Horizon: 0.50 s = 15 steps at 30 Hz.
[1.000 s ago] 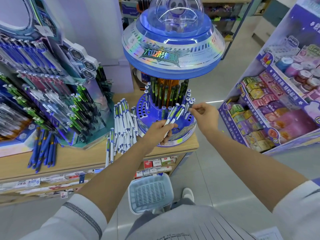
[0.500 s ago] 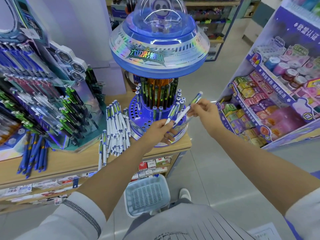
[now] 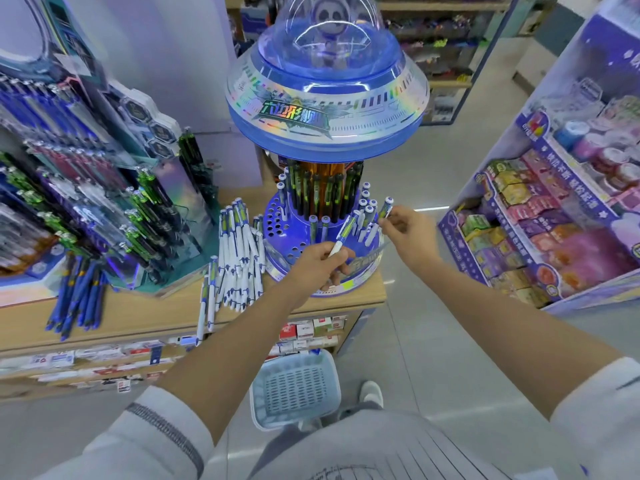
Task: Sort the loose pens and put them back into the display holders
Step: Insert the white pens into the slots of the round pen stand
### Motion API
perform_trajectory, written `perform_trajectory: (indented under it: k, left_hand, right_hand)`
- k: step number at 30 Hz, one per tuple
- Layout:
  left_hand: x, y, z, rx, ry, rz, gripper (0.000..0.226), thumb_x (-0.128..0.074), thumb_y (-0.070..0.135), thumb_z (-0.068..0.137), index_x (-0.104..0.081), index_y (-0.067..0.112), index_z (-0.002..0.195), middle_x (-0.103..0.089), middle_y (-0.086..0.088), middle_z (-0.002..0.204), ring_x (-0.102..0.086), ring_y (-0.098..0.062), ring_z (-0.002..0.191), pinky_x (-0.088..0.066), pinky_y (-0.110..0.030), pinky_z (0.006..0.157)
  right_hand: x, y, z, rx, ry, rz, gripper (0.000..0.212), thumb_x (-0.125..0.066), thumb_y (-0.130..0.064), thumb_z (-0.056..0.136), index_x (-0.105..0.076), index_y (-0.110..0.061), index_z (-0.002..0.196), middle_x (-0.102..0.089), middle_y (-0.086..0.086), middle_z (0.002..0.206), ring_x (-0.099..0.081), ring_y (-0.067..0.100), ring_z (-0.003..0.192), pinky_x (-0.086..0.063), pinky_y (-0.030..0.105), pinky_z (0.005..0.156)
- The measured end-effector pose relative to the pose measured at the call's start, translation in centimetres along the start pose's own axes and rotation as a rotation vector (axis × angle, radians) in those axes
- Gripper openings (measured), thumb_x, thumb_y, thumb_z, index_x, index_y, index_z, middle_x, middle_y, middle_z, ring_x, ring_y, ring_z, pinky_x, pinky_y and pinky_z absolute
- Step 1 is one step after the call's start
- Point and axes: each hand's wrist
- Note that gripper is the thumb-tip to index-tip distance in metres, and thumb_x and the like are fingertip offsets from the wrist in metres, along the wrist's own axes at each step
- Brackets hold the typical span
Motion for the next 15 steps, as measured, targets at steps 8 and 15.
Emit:
perform_trajectory:
  k: [8,15]
  left_hand:
    - [-0.3,0.35,0.25,-0.026,0.042,0.06,0.024,-0.048,0.017,0.101,-0.063,0.003,0.113,-0.061,-0.006,0.079,-0.049,-0.008,0.054,-0.038,-0.011,0.044]
    - [-0.84,0.52,0.42,-0.045,0.047,0.095,0.021,-0.047,0.018,0.101,-0.057,0.003,0.113,-0.063,-0.006,0.076,-0.047,-0.012,0.054,-0.038,-0.014,0.045]
  right_hand:
    - [0.0,0.37,0.21,-0.102,-0.046,0.011,0.018,-0.07,-0.017,0.087,-0.059,-0.009,0.099,-0.063,0.002,0.083,-0.057,0.002,0.069,-0.044,0.007,0.052]
    - [0.28,-0.17,-0.43,-0.108,-0.035,0.05,0.018,-0.067,-0.023,0.09,-0.06,-0.01,0.101,-0.061,-0.005,0.076,-0.058,-0.007,0.063,-0.044,0.009,0.052]
Point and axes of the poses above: each hand's wrist, its own z-axis towards the middle knuckle, its own x-axis out of the back of the hand, y = z × x
